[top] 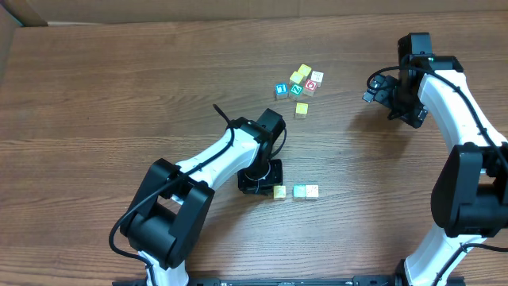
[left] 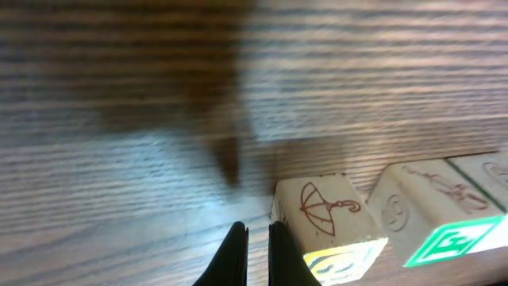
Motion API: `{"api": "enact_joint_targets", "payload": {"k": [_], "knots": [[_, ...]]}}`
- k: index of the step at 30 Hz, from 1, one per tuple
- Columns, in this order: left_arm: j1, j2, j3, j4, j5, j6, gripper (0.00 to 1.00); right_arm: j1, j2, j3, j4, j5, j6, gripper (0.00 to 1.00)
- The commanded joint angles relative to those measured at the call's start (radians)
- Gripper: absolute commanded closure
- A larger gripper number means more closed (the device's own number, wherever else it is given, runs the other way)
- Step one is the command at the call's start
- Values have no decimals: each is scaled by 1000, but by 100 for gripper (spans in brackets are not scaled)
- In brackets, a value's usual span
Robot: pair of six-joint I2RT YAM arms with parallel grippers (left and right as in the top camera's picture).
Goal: Flip 4 blocks
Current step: 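Place the G block beside the row and push it into line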
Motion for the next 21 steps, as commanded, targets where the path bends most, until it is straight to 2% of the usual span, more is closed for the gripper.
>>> {"api": "enact_joint_targets", "payload": {"k": [1,14,21], "knots": [[-20,0,-6,18,14,-25,96,-1,-1,6,1,2,7,0],[-47,0,-6,48,10,-29,96,-1,-1,6,1,2,7,0],[-44,0,-6,48,10,-79,96,-1,-1,6,1,2,7,0]]}}
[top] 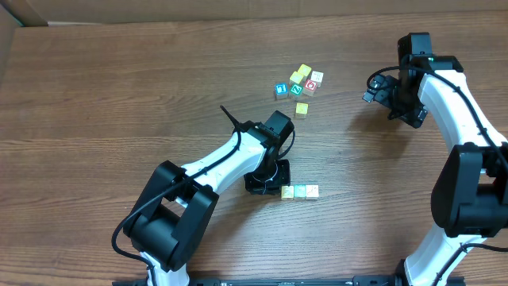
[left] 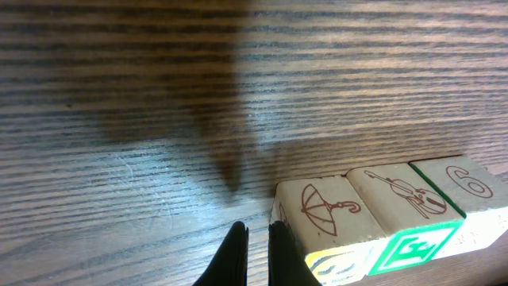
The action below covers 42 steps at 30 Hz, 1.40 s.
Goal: Flip 4 blocks
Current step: 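Place the G block beside the row and push it into line, then move the left gripper back over the cluster above the yellow K block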
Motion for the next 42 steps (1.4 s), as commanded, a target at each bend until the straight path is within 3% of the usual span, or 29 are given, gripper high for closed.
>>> {"api": "enact_joint_targets", "payload": {"k": [1,9,10,13,14,17,23,27,34,42], "knots": [[3,0,-5,0,8,-27,96,-1,-1,6,2,2,7,0],[106,0,172,-161,-85,64,96,-1,-1,6,2,2,7,0],[113,0,218,-181,-90,100,91,-1,-1,6,2,2,7,0],[116,0,354,-206,-90,216,43,-1,-1,6,2,2,7,0],[116,0,398,-207,-90,239,35,-1,-1,6,2,2,7,0],[111,1,500,-201,-92,242,29,-1,-1,6,2,2,7,0],[76,25,552,-72,-226,140,28,-1,-1,6,2,2,7,0],[60,101,557,15,-230,100,30,-1,-1,6,2,2,7,0],[47,329,770,-7,-190,138,35,-1,-1,6,2,2,7,0],[-25,443,834,11,-420,137,41,-1,-1,6,2,2,7,0]]}}
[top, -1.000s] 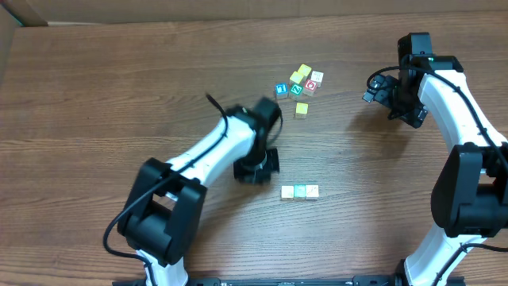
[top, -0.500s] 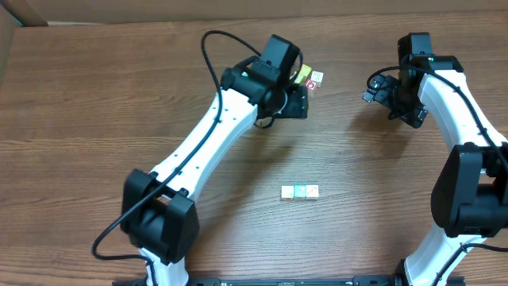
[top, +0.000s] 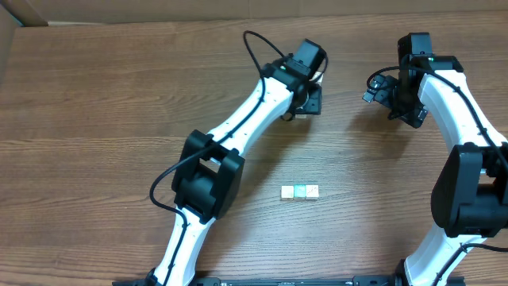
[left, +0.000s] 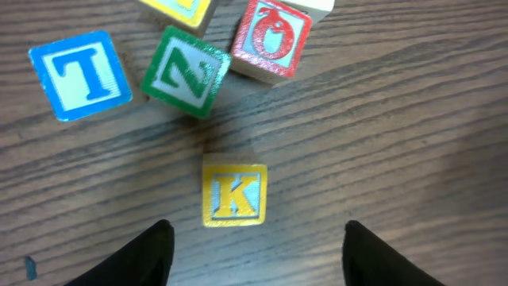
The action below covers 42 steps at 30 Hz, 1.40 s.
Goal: Flip 4 blocks
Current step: 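Move the left gripper back over the cluster above the yellow K block, then lower the left gripper and grasp the yellow K block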
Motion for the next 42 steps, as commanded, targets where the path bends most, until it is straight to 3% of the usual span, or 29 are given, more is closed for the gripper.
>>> {"api": "enact_joint_targets", "payload": {"k": [1,10,21,35,38,42], "knots": [[-54,45,32,12,-166,3,42,-1,-1,6,2,2,7,0],[-75,50,31,27,-291,-41,46,-1,-1,6,2,2,7,0],[-72,71,31,60,-295,-41,55,-1,-1,6,2,2,7,0],[-27,109,31,83,-209,-7,55,-1,-1,6,2,2,7,0],[-27,109,31,95,-207,-8,62,-1,-1,6,2,2,7,0],[-28,111,31,90,-192,-7,62,-1,-1,6,2,2,7,0]]}}
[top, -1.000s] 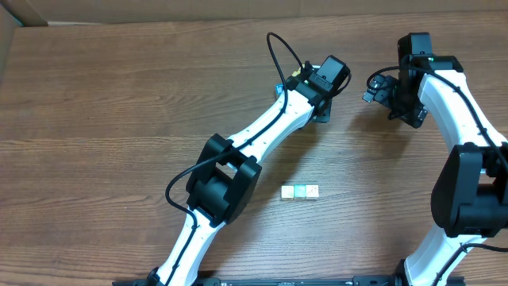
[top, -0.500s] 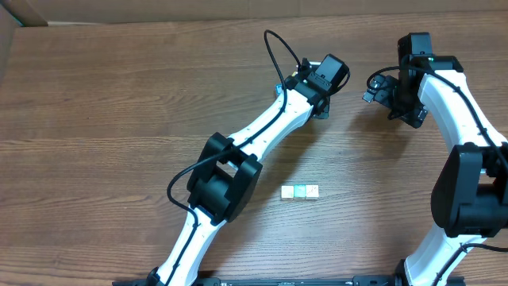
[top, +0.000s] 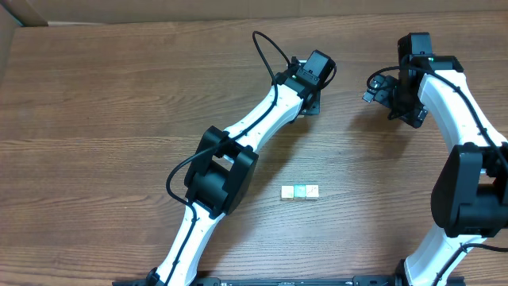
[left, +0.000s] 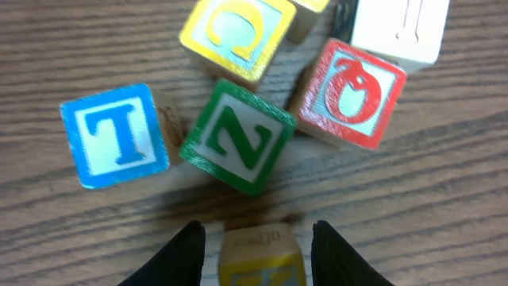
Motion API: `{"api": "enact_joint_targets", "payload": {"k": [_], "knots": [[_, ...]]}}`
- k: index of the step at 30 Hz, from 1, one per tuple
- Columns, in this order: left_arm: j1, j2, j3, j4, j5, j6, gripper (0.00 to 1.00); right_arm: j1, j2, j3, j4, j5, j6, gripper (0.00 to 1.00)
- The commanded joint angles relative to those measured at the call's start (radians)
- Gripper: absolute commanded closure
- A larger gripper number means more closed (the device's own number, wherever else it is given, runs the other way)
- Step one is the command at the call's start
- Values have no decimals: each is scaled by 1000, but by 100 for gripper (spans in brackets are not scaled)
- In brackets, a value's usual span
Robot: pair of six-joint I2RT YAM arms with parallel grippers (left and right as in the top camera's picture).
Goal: Flip 4 blocks
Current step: 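Lower the left gripper and grasp the yellow K block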
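Note:
In the left wrist view my left gripper (left: 255, 258) is open, one finger on either side of a yellow lettered block (left: 260, 256), with small gaps to both. Just beyond lie a green Z block (left: 237, 137), a blue T block (left: 117, 135), a red O block (left: 352, 94), a yellow C block (left: 236, 36) and a white block (left: 399, 28). In the overhead view the left arm hides this cluster. Three pale blocks (top: 300, 191) stand in a row near the front. My right gripper (top: 378, 89) hangs at the far right, away from all blocks.
The wooden table (top: 95, 119) carries only the blocks and both arms. The left arm (top: 254, 131) stretches diagonally from the front edge to the far cluster. A cardboard edge (top: 8, 32) shows at the far left corner.
My left gripper was open wide with the yellow K block lying ahead of its fingers. Now the fingers stand closer together on both sides of that block, nearer to the Z block.
My left gripper was shut beside the umbrella block near the front, with a gap to two other blocks. Then the three stood touching in a row. After that the gripper was open over the far cluster, and now it straddles the yellow block. The right arm stayed still.

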Motion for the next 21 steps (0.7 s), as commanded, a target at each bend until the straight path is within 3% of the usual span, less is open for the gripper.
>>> {"api": "enact_joint_targets", "payload": {"k": [1,21], "knots": [[-4,21,23,-6,29,16,62,-1,-1,6,2,3,7,0],[-1,20,23,-77,34,16,72,-1,-1,6,2,3,7,0]]}}
